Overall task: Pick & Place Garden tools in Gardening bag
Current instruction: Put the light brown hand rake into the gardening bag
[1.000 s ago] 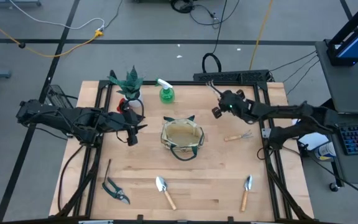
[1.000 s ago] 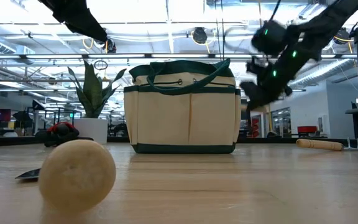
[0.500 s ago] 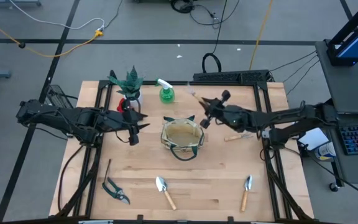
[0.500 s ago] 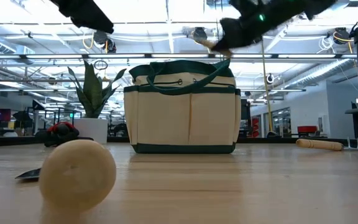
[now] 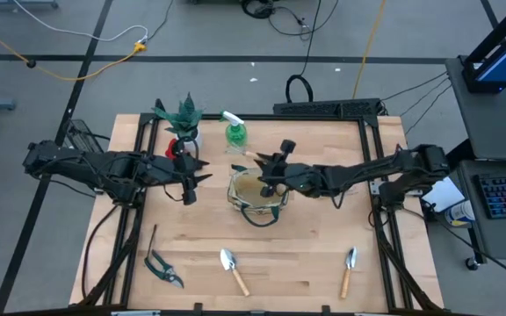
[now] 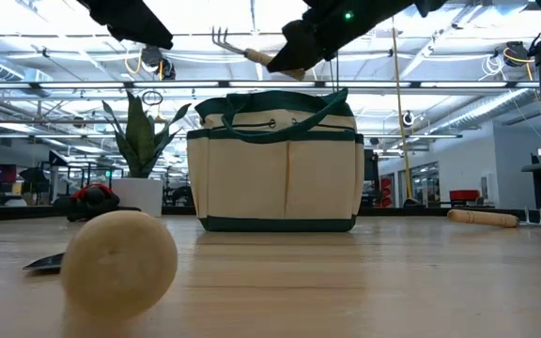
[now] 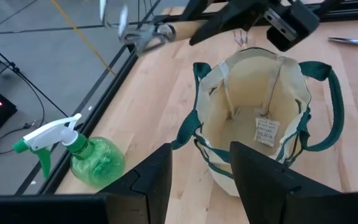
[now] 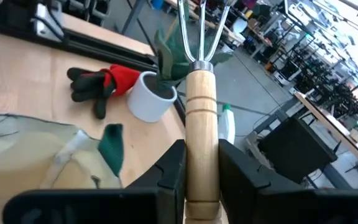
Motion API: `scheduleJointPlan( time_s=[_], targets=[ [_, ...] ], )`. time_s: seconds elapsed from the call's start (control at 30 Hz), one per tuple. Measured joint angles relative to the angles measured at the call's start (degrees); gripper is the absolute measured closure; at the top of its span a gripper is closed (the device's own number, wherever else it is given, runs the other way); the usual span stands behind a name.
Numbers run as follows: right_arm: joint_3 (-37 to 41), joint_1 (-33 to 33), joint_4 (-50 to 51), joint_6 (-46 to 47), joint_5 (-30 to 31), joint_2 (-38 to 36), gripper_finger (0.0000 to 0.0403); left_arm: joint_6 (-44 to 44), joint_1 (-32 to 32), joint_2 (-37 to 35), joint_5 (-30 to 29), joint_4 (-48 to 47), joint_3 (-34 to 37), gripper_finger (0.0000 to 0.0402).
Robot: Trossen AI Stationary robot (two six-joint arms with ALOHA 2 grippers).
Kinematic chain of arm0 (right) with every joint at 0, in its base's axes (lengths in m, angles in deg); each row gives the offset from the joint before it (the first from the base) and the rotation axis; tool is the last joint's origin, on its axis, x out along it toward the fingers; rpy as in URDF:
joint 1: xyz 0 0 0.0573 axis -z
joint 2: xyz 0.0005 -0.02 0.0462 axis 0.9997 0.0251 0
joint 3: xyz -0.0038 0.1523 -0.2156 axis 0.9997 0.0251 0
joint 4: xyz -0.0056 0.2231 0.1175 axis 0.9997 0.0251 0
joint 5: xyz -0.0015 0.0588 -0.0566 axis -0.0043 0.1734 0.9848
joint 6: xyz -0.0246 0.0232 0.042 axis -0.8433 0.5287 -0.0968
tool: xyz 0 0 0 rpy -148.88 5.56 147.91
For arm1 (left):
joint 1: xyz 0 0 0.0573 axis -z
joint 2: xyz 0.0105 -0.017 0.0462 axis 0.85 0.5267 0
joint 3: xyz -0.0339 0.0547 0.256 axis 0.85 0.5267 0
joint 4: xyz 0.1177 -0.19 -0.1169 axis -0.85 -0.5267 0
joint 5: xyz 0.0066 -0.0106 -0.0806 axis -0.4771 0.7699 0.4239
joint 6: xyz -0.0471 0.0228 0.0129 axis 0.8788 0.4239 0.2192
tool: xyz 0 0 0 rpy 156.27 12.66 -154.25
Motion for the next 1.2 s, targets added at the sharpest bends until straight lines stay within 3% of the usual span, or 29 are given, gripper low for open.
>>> scheduleJointPlan(
  time_s=[0.47, 0.63, 0.9, 1.1, 1.2],
  targets=[
    [-0.8, -1.1, 5.7, 0.7, -0.8, 1.5, 0.0344, 0.1, 0.0, 0.0, 0.0, -0.9, 0.0, 0.0234],
    [-0.8, -1.1, 10.3, 5.4, -7.8, 1.5, 0.0344, 0.2, 0.0, 0.0, 0.0, -0.9, 0.0, 0.0234],
    [-0.8, -1.1, 13.2, 6.1, -8.1, 1.5, 0.0344, 0.6, 0.0, 0.0, 0.1, -0.9, 0.0, 0.0234],
    [-0.8, -1.5, 15.3, 5.4, -8.2, 1.5, 0.0344, 4.5, 0.0, 0.6, 0.1, 1.2, 0.0, 0.0234],
    [-0.8, -2.0, 15.2, 0.5, -8.0, 1.5, 0.0344, 7.5, -0.2, 2.3, 0.2, 4.4, 0.0, 0.0234]
  ],
)
